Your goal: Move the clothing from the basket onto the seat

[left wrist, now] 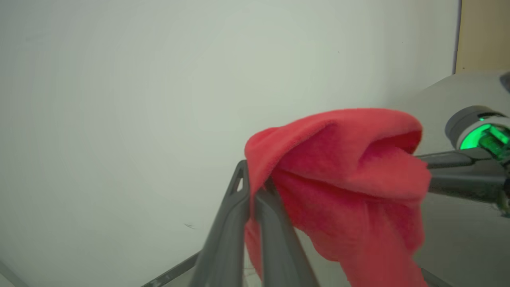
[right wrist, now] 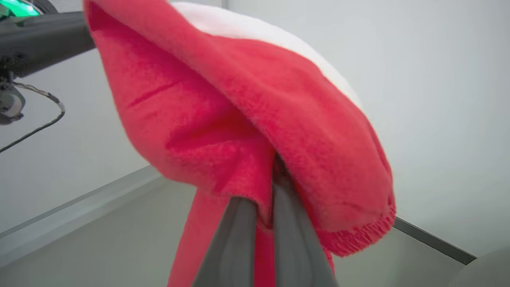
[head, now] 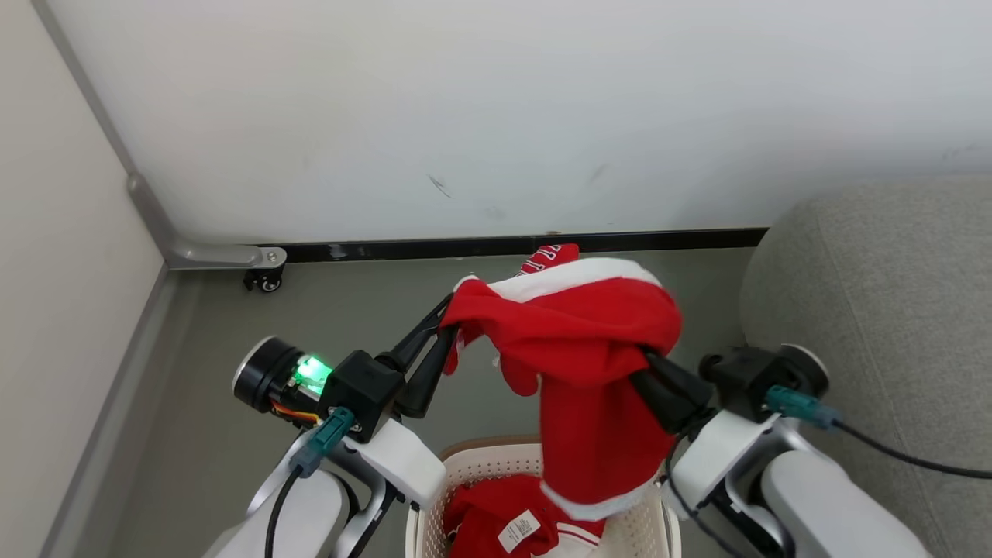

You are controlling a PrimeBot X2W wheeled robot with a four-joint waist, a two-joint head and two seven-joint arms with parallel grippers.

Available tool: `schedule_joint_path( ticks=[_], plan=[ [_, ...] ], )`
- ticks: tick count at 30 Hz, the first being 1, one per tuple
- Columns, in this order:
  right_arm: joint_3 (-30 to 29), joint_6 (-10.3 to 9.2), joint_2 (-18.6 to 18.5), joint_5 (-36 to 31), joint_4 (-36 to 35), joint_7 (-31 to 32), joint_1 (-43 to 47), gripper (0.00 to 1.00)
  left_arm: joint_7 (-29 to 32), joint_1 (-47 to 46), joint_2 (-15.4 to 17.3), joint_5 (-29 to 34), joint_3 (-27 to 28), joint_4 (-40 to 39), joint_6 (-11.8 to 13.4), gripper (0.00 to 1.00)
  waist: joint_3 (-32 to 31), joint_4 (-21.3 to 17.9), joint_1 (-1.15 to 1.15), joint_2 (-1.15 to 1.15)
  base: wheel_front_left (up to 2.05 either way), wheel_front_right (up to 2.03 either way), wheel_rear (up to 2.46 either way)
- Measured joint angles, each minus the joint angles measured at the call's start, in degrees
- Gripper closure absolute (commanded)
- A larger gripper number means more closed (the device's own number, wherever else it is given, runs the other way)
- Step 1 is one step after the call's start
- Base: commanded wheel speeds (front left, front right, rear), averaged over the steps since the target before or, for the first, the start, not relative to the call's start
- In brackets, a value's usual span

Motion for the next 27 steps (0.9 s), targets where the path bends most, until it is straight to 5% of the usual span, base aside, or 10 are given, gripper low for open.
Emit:
schedule_joint_path(
  ticks=[2,3,5,6,7,27],
  plan=[
    [-2.1,0.0,-0.4,0.2,-1.3,0.0,0.4,1.0,-0.1,0.8,-0.4,-1.2,0.2,0.5,-0.3,1.0,0.1,-0.6,0.0,0.0,0.0,0.0,0.0],
    [-3.3,0.0,-0.5,0.5,-2.1,0.0,0.6,1.0,-0.3,1.2,-0.6,-2.1,0.3,0.9,-0.5,0.87,0.1,-0.9,0.0,0.0,0.0,0.0,0.0],
    [-5.3,0.0,-0.9,0.6,-3.3,0.0,1.3,1.0,-0.5,2.1,-0.8,-3.6,0.3,1.4,-1.0,0.5,0.2,-1.5,0.0,0.0,0.0,0.0,0.0],
    [-6.2,0.0,-1.0,0.7,-3.8,0.0,1.5,1.0,-0.6,2.6,-1.0,-4.2,0.5,1.6,-1.0,0.07,0.2,-1.8,0.0,0.0,0.0,0.0,0.0],
    [-7.2,0.0,-1.0,1.1,-4.3,0.0,1.7,1.0,-0.6,3.0,-1.1,-4.6,0.6,1.8,-1.3,0.0,0.3,-2.0,0.0,0.0,0.0,0.0,0.0],
    [-22.3,-0.01,-5.1,1.4,-7.6,-0.1,6.5,1.0,-3.8,7.5,-2.4,-7.9,-4.9,3.1,-7.6,0.0,0.9,-5.8,0.0,0.0,0.0,0.0,0.0]
  ],
)
